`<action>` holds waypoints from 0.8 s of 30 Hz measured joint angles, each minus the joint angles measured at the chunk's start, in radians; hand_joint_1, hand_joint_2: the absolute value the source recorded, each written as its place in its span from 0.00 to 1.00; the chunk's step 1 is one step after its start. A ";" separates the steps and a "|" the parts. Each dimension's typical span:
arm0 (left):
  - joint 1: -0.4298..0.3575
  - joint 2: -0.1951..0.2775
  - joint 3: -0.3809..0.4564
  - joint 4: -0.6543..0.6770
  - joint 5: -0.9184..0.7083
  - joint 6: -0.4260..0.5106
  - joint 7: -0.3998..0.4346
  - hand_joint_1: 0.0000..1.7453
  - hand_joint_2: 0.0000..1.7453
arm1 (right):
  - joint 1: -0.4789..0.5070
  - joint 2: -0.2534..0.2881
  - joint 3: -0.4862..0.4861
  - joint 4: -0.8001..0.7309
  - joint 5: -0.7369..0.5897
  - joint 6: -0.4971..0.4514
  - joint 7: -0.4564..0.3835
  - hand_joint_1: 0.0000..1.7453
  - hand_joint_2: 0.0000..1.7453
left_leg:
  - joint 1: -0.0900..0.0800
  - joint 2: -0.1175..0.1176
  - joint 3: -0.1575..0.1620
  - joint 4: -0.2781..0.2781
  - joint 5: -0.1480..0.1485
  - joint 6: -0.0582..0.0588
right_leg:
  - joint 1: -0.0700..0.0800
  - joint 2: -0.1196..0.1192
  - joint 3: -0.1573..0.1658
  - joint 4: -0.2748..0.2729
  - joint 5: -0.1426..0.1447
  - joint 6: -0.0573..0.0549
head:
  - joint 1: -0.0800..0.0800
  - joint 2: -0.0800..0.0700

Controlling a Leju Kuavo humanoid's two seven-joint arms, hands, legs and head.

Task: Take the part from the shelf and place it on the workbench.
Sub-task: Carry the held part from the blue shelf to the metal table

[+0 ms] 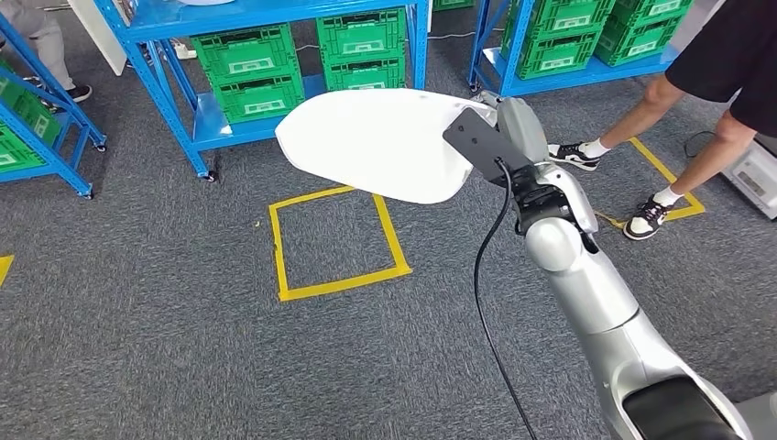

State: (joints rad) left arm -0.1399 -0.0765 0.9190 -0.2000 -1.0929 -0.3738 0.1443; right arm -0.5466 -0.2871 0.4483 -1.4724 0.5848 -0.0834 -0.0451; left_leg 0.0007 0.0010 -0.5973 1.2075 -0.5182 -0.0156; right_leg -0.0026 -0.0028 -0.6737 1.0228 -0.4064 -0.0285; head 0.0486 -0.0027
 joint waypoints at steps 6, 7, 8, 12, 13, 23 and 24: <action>-0.007 -0.006 0.000 -0.001 0.011 0.000 -0.039 0.00 1.00 | -0.002 -0.010 -0.012 -0.018 0.005 0.008 -0.004 1.00 1.00 | -0.012 0.004 0.135 -0.223 -0.043 0.035 | -0.005 -0.005 -0.030 0.001 0.046 0.034 | -0.002 0.000; -0.005 -0.007 0.000 -0.001 0.013 0.000 -0.041 0.00 1.00 | -0.005 -0.012 -0.012 -0.018 0.006 0.014 -0.005 1.00 1.00 | -0.011 0.008 0.128 -0.225 -0.032 0.041 | -0.006 -0.004 -0.042 0.027 0.024 0.040 | -0.001 0.000; -0.003 -0.008 0.001 -0.001 0.015 0.000 -0.041 0.00 1.00 | -0.009 -0.014 -0.012 -0.018 0.009 0.021 -0.005 1.00 1.00 | -0.008 0.013 0.120 -0.225 -0.020 0.046 | -0.008 -0.002 -0.060 0.074 -0.013 0.045 | -0.001 0.000; 0.001 -0.010 0.002 0.000 0.025 0.000 -0.047 0.00 1.00 | -0.020 -0.015 -0.010 -0.018 0.016 0.042 0.004 1.00 1.00 | -0.007 0.034 0.072 -0.213 0.013 0.046 | -0.012 0.000 -0.111 0.286 -0.138 0.063 | 0.001 0.000; 0.002 -0.011 0.002 0.000 0.026 0.000 -0.048 0.00 1.00 | -0.021 -0.015 -0.009 -0.018 0.017 0.043 0.005 1.00 1.00 | -0.005 0.041 0.061 -0.207 0.017 0.044 | -0.014 -0.003 -0.082 0.263 -0.130 0.064 | 0.001 0.000; 0.003 -0.011 0.004 -0.001 0.040 0.000 -0.053 0.00 1.00 | -0.041 -0.014 -0.007 -0.025 0.015 0.053 0.002 1.00 1.00 | -0.001 0.045 0.005 -0.118 -0.025 -0.011 | -0.012 -0.009 0.068 0.006 -0.057 0.009 | -0.001 0.000; 0.006 -0.012 0.006 0.000 0.046 0.000 -0.053 0.00 1.00 | -0.045 -0.014 -0.006 -0.025 0.010 0.060 -0.002 1.00 1.00 | 0.000 0.023 -0.019 -0.063 -0.060 -0.015 | -0.013 -0.002 0.063 0.005 -0.052 0.005 | -0.001 0.000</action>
State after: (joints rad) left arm -0.1341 -0.0881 0.9253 -0.2005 -1.0471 -0.3735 0.0908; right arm -0.5916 -0.3007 0.4421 -1.4975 0.5952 -0.0234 -0.0469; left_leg 0.0008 0.0241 -0.6159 1.1445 -0.5779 -0.0305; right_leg -0.0152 -0.0046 -0.6106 1.0282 -0.4588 -0.0240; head 0.0475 -0.0027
